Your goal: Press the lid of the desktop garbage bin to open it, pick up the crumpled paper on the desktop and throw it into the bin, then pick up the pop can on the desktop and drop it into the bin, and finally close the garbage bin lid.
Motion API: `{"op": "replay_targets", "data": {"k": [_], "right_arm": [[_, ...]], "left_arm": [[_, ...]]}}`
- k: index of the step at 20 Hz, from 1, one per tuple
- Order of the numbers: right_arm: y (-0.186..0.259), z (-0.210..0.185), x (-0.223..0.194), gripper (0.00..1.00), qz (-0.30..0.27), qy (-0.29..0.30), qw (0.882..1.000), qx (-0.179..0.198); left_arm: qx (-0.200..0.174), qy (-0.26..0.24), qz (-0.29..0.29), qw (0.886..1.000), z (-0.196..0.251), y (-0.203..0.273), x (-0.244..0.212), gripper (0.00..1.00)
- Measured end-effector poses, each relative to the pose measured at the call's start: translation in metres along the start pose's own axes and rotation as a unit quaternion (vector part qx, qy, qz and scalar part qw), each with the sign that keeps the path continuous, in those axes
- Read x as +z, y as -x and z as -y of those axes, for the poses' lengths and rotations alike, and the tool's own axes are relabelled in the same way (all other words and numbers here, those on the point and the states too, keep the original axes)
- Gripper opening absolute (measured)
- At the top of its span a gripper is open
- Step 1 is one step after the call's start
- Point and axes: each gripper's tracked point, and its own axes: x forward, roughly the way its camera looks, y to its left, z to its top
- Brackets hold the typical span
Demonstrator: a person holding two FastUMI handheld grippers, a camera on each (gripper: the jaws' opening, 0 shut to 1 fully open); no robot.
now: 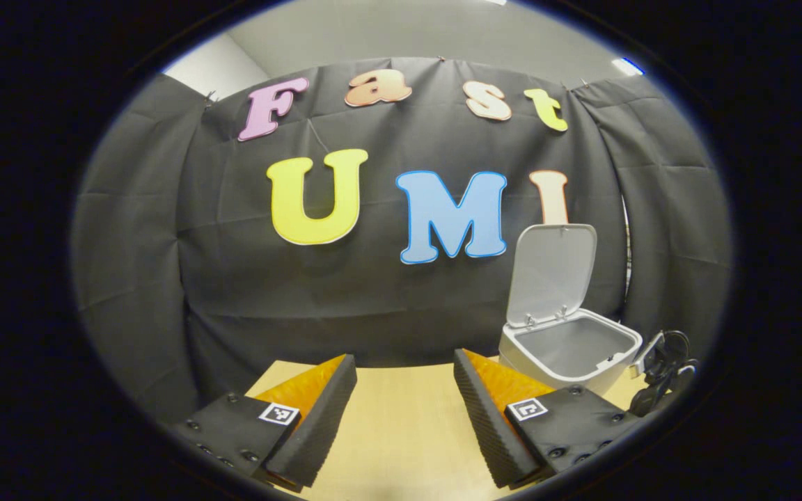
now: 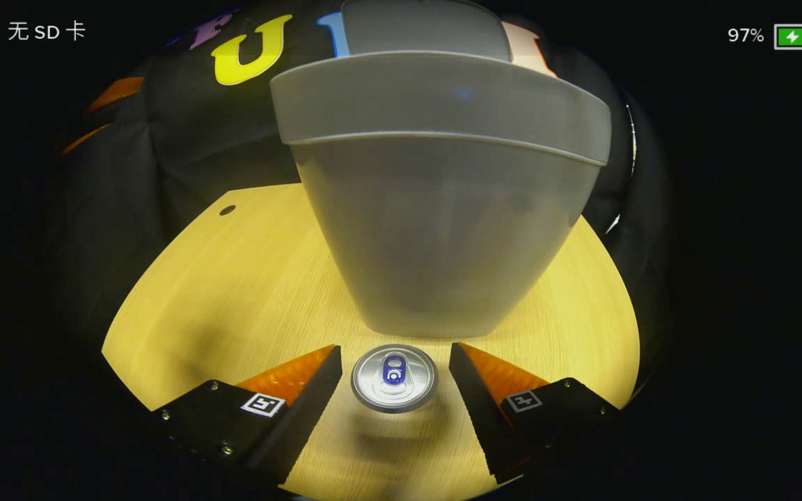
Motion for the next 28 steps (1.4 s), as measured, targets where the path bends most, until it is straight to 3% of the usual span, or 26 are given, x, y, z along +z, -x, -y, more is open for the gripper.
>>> {"op": "replay_targets", "data": {"k": [4, 6, 14, 21, 28], "right_arm": [[-0.009, 0.0, -0.007, 1.0, -0.017, 0.013, 1.0, 0.001], [-0.01, 0.0, -0.007, 0.86, -0.015, 0.015, 1.0, 0.0], [0.008, -0.001, 0.012, 0.84, 0.005, -0.006, 1.0, 0.002], [0.061, -0.014, 0.055, 0.84, 0.056, -0.021, 0.998, 0.027], [0.13, -0.034, 0.118, 0.84, 0.131, -0.037, 0.988, 0.069]], "left_arm": [[-0.006, 0.004, 0.001, 1.0, 0.007, -0.002, 0.001, 0.95], [-0.011, 0.006, 0.001, 1.0, 0.011, -0.003, 0.002, 0.95], [-0.021, -0.006, 0.003, 1.0, 0.021, -0.009, 0.005, 0.95], [-0.025, -0.006, 0.003, 1.0, 0.027, -0.013, 0.005, 0.95], [-0.027, 0.007, 0.003, 1.0, 0.036, -0.013, 0.005, 0.96]]}}
